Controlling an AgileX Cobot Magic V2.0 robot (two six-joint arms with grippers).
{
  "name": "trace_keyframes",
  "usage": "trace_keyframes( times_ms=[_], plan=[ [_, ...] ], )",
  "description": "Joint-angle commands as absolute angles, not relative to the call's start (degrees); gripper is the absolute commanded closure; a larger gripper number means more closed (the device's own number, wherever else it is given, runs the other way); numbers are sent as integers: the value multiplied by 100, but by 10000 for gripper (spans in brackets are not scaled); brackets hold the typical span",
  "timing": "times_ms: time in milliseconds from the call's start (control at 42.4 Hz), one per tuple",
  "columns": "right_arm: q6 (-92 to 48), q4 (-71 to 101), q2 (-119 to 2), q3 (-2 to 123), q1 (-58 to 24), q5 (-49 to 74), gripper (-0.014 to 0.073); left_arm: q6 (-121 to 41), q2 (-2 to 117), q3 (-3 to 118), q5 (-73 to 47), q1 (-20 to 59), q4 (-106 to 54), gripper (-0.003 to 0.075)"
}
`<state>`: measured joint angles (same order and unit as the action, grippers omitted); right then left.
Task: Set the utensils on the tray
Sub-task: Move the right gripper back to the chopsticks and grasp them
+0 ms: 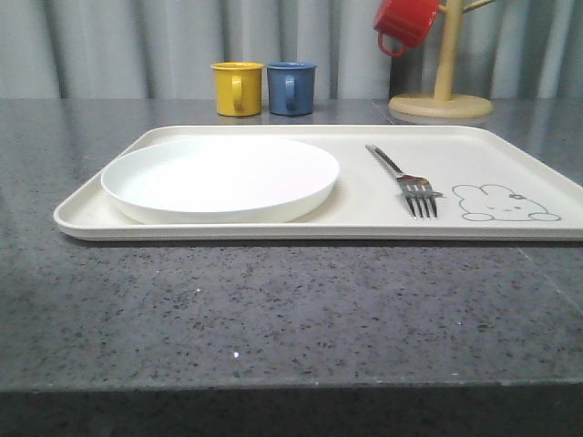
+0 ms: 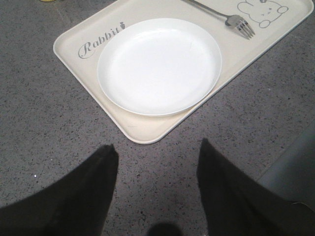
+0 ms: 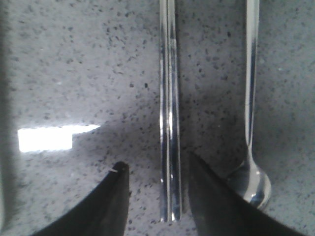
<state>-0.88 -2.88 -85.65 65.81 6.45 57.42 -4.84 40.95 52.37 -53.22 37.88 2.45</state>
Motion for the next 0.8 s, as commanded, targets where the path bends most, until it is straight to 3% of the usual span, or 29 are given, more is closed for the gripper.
trace_keyframes(
  times_ms=[0,306,566,778],
  plan=[
    [-173,-522,-8567,6695,686,5605,268,-422,4088,5386,-4908,3836,245,352],
    [-167,-467,-8914,6700,686,5490,280,-422,4088,5386,-4908,3836,245,352],
    [-167,-438,-8922,6700,686,5467,547,-422,4088,5386,-4908,3836,245,352],
    [-201,-107,-8597,6719,579,5453,550,-422,4088,5386,-4908,3836,245,352]
  ],
)
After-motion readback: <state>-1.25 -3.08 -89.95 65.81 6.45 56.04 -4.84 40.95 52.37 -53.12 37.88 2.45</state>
